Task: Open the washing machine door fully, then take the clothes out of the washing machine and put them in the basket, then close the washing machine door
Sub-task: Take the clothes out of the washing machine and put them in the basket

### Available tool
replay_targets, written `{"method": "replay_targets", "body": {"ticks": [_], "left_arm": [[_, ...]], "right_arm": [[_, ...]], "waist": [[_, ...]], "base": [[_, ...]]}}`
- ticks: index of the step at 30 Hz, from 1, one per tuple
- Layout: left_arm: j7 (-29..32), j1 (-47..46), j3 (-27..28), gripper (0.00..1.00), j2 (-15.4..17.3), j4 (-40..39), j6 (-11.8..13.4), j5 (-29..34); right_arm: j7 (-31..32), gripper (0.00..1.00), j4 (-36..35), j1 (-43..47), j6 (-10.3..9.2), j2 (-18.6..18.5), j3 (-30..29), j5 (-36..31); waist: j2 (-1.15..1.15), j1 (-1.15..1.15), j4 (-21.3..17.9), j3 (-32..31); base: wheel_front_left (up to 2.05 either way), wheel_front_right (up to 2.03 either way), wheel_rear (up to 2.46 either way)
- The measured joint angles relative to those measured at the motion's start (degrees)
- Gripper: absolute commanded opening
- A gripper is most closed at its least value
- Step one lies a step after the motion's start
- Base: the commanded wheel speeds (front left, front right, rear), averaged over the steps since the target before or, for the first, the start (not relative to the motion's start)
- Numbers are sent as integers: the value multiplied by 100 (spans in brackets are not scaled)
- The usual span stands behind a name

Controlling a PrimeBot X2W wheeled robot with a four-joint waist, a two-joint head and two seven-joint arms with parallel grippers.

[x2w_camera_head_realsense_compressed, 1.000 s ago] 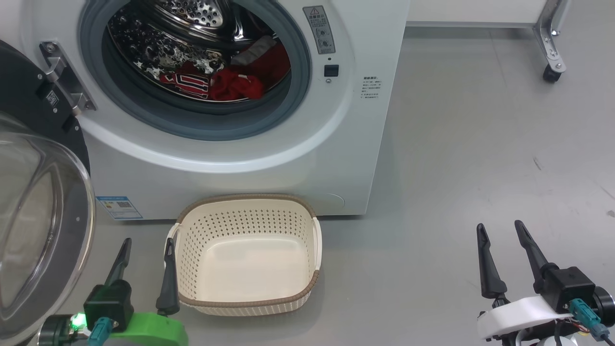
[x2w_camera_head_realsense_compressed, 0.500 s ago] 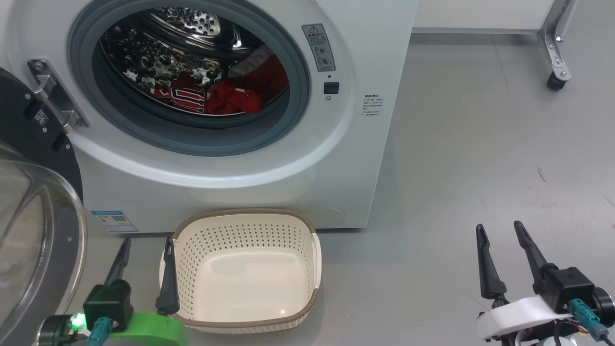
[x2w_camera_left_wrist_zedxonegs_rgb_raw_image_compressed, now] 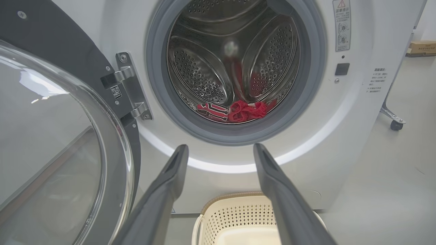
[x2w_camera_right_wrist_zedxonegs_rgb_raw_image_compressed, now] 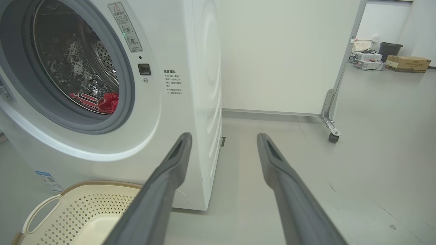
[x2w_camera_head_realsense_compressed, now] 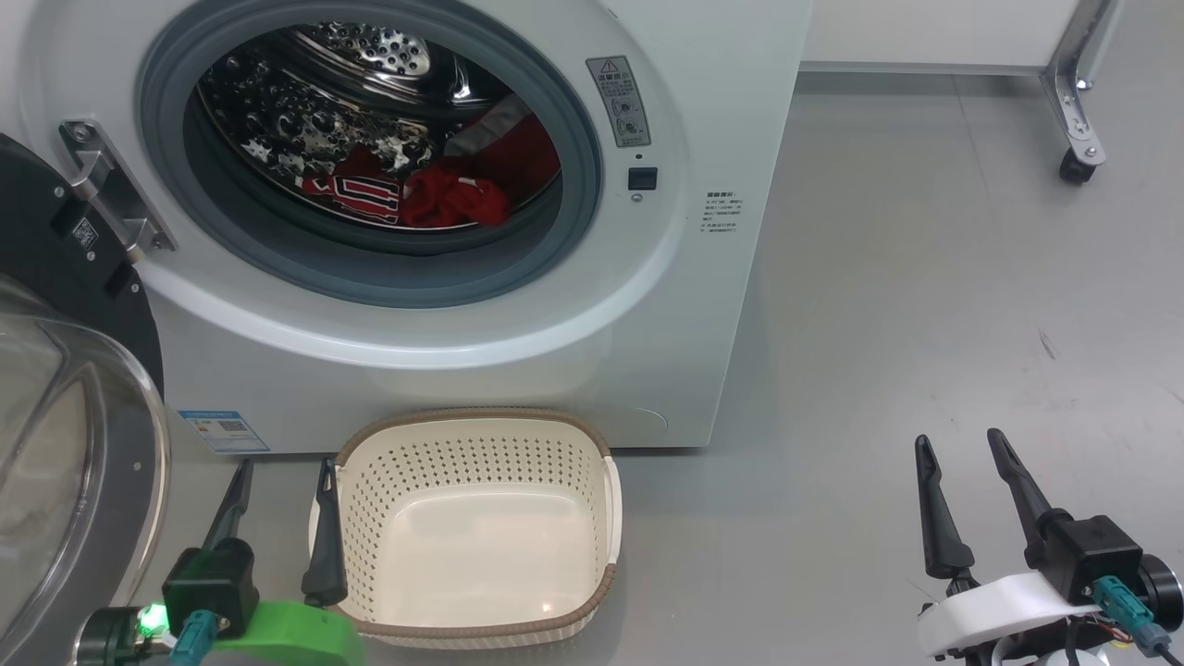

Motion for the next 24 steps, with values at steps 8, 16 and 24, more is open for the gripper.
{"method": "replay_targets", "body": {"ticks": [8,16,24], "left_arm": [[45,0,-35,100,-2,0,7,38],[147,-76,-132,100,-2,1,-47,26],[778,-918,-320,100,21,455,-452,-194]], "right_arm": [[0,100,5,0,1,24,7,0],[0,100,-44,-3,3,25,18,0],[0,100,-243,-138,57,16,76,-42]], "waist": [[0,0,17,10],[0,0,4,169],[0,0,-77,608]], "base": [[0,0,0],[0,0,0],[0,0,0]]}}
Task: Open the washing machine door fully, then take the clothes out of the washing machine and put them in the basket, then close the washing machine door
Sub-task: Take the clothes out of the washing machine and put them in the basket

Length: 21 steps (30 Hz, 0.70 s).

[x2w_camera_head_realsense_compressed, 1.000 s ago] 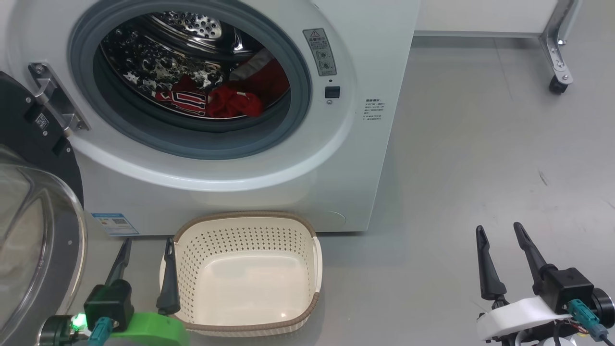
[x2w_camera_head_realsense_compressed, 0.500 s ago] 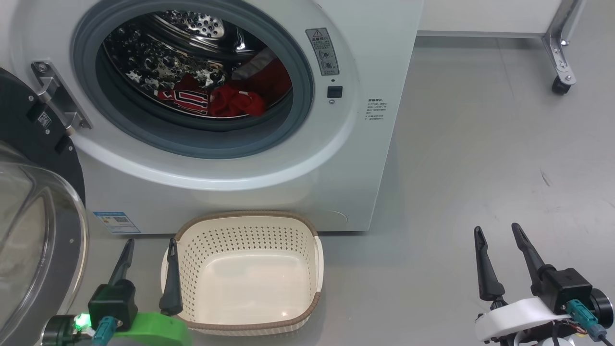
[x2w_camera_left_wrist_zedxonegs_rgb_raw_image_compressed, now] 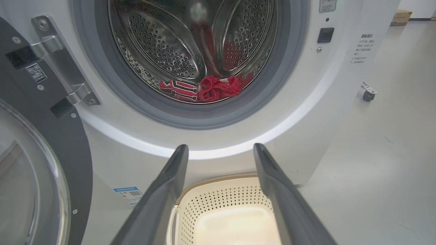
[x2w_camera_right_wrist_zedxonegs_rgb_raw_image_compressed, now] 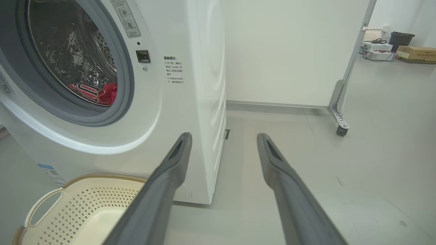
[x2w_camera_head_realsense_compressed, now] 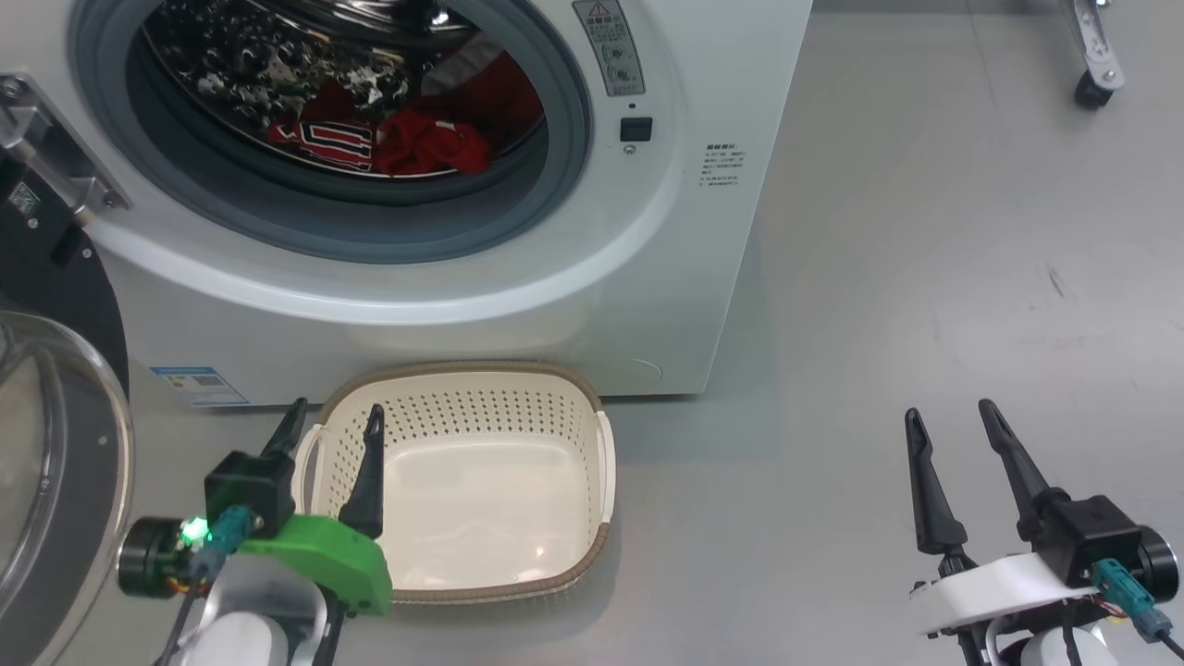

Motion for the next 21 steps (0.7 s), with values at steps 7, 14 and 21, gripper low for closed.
{"method": "replay_targets", "body": {"ticks": [7,14,21], "left_arm": [[546,-865,-37,100,64,361,-277,-264],[1216,-2151,104,100,131,699,-539,-616],[1897,-3298,372,100,394,1009,-558,-740]], "right_arm": [[-1,100,-115,-242,8,1,16,0],[-1,100,-234,-512,67,7,65,0],[-1,100,-319,-829,125,58,121,8]], "waist": [[0,0,-117,407],[0,0,-313,921],[0,0,-560,1453]], "base": [[0,0,0],[0,0,0],[0,0,0]]}}
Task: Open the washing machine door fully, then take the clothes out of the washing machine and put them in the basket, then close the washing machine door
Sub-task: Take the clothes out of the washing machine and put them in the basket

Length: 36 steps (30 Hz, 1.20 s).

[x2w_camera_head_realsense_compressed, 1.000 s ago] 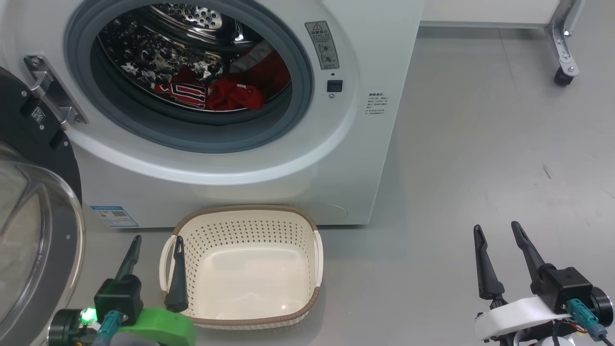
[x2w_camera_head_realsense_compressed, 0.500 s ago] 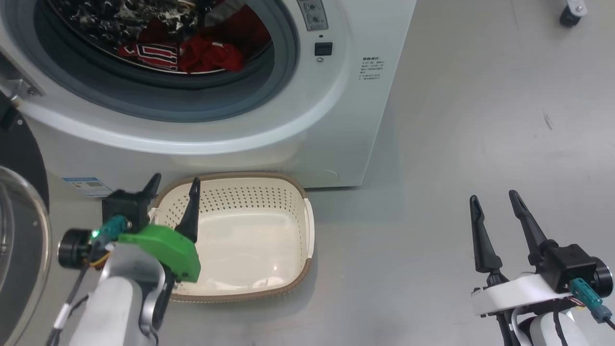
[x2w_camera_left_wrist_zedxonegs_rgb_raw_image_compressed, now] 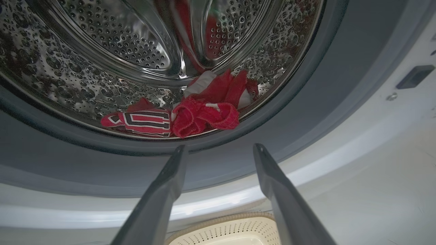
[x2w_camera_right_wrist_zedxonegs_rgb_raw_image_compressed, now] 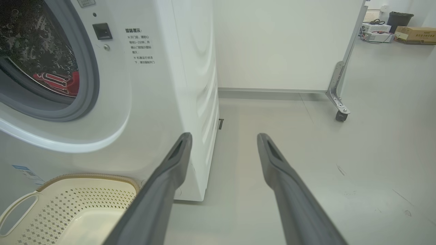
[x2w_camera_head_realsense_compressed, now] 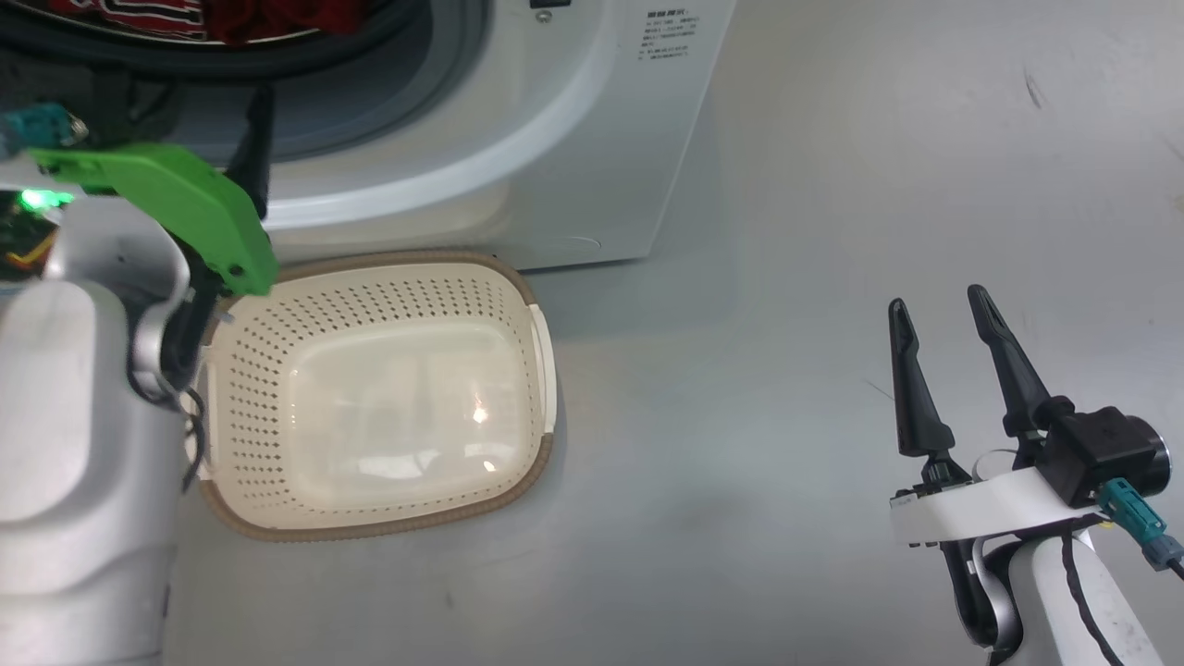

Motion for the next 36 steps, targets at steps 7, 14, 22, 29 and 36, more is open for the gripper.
{"method": "replay_targets", "body": {"ticks": [7,14,22,29,36], "left_arm": [[535,-941,180,100,336,289,-2,-51],[746,-1514,318,100,695,662,-29,-45],[792,-2048,313,100,818,1013,-59,-14],[643,-2376,361,100,939,1287,-41,169],[641,-2559,388,46,942,1652,188,288]], "right_arm": [[0,100,-38,-278,74,62,56,51],[0,100,-42,-575,119,137,90,100],[0,100,18,-725,154,163,138,149],[0,100,92,-800,174,200,130,200],[0,100,147,-814,176,224,130,201]], "waist": [[0,0,-282,540],[0,0,-601,1046],[0,0,-989,1441],[0,0,-1232,1663],[0,0,-1310,1751]], "base": [[0,0,0],[0,0,0],[0,0,0],[0,0,0],[0,0,0]]}}
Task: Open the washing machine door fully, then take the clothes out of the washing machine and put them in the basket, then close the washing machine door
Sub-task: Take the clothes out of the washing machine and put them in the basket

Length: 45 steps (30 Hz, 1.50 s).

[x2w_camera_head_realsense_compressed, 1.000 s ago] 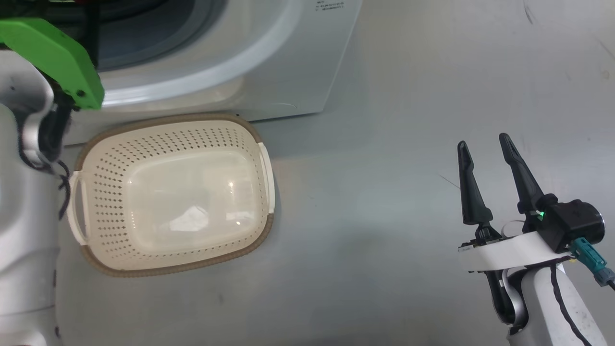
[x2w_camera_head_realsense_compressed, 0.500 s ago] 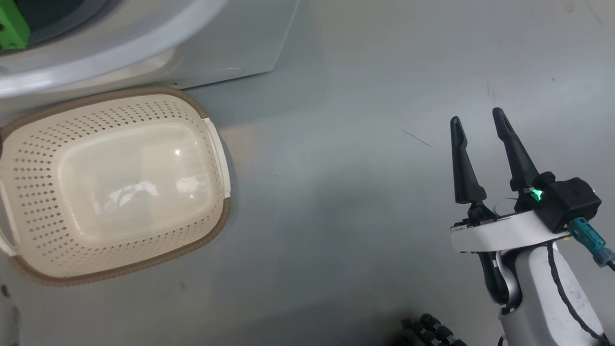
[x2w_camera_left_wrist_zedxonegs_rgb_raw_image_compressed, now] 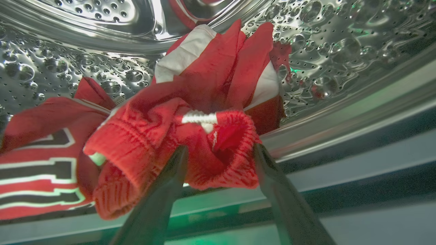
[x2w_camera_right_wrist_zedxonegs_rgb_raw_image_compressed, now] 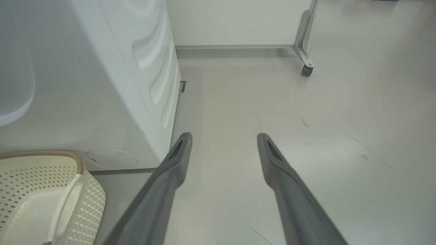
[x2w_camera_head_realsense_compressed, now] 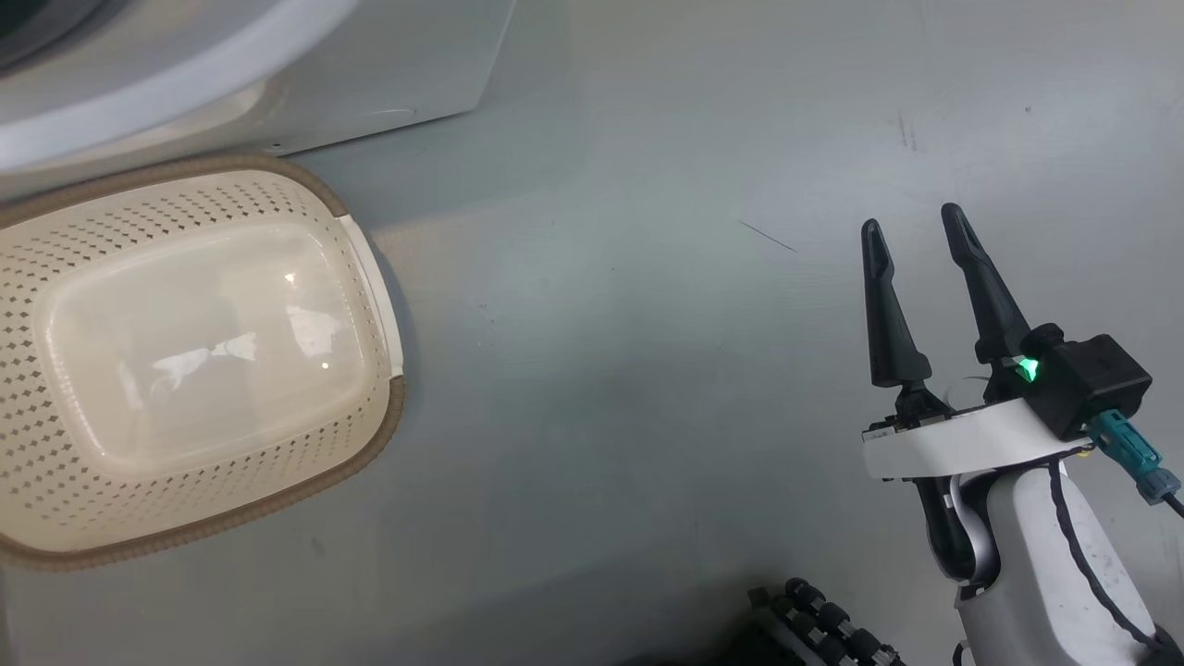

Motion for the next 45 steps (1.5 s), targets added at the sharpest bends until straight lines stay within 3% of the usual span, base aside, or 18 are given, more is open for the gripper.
{"method": "replay_targets", "body": {"ticks": [1,12,21,33,45], "left_arm": [[-31,-36,1,0,0,31,21,4],[-296,-176,-58,0,-43,353,47,42],[-862,-188,13,0,-199,437,46,30],[-1942,-83,7,0,-385,439,47,48],[-3208,628,3,0,-722,276,123,91]], "right_arm": [[0,100,5,-5,0,1,-1,0],[0,100,46,-122,49,4,-93,0],[0,100,44,-138,47,9,-275,-1],[0,100,43,-144,47,12,-476,-67],[0,100,119,-136,49,-21,-601,-170]], "waist": [[0,0,-2,5],[0,0,61,13],[0,0,253,-33],[0,0,558,-190],[0,0,809,-546]], "base": [[0,0,0],[0,0,0],[0,0,0],[0,0,0],[0,0,0]]}}
